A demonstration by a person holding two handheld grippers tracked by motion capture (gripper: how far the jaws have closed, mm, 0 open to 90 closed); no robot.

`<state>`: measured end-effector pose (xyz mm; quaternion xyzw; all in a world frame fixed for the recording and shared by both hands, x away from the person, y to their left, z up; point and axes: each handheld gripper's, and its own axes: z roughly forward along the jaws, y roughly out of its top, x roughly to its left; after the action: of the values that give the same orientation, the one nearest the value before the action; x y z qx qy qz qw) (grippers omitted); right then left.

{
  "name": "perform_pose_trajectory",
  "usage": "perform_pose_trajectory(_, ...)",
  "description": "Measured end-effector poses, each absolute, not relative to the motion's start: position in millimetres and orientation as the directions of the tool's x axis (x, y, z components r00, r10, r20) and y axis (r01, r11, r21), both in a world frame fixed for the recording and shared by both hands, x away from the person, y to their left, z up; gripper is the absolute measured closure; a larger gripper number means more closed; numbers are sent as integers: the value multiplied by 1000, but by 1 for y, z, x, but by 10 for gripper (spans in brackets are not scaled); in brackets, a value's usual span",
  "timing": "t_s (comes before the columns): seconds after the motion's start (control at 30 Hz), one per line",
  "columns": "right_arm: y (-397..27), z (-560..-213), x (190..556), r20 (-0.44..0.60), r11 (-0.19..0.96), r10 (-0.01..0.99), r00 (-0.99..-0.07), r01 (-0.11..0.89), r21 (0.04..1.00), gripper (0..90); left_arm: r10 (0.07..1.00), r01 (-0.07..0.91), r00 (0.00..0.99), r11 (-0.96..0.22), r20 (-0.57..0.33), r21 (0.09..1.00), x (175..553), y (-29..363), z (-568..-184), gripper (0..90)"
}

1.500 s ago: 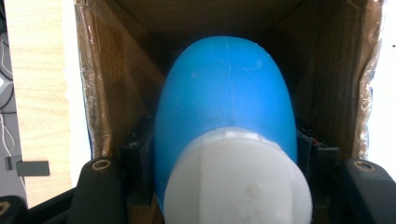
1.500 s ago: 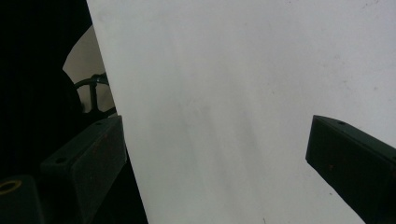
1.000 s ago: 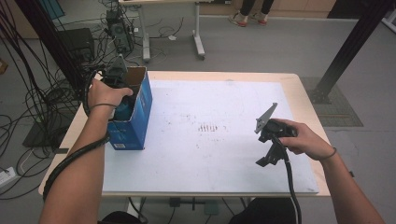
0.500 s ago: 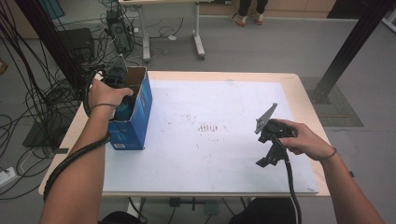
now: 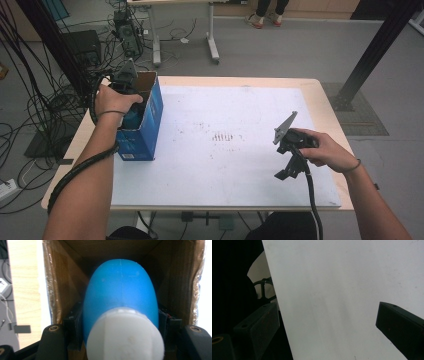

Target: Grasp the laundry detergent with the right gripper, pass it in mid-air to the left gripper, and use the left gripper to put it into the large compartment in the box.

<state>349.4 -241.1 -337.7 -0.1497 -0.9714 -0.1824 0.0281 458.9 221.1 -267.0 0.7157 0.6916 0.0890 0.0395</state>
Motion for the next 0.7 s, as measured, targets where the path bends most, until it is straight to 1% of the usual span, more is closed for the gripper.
perform_pose_trajectory(0.17, -241, -337, 349, 105, 890, 279, -955, 298, 344, 47, 997, 981, 14, -28, 71, 192, 457, 222, -261, 329)
perform_pose_trajectory(0.7, -236, -334, 349, 95, 894, 271, -958, 287, 345, 48, 998, 976, 17, -28, 54, 216, 451, 224, -241, 285)
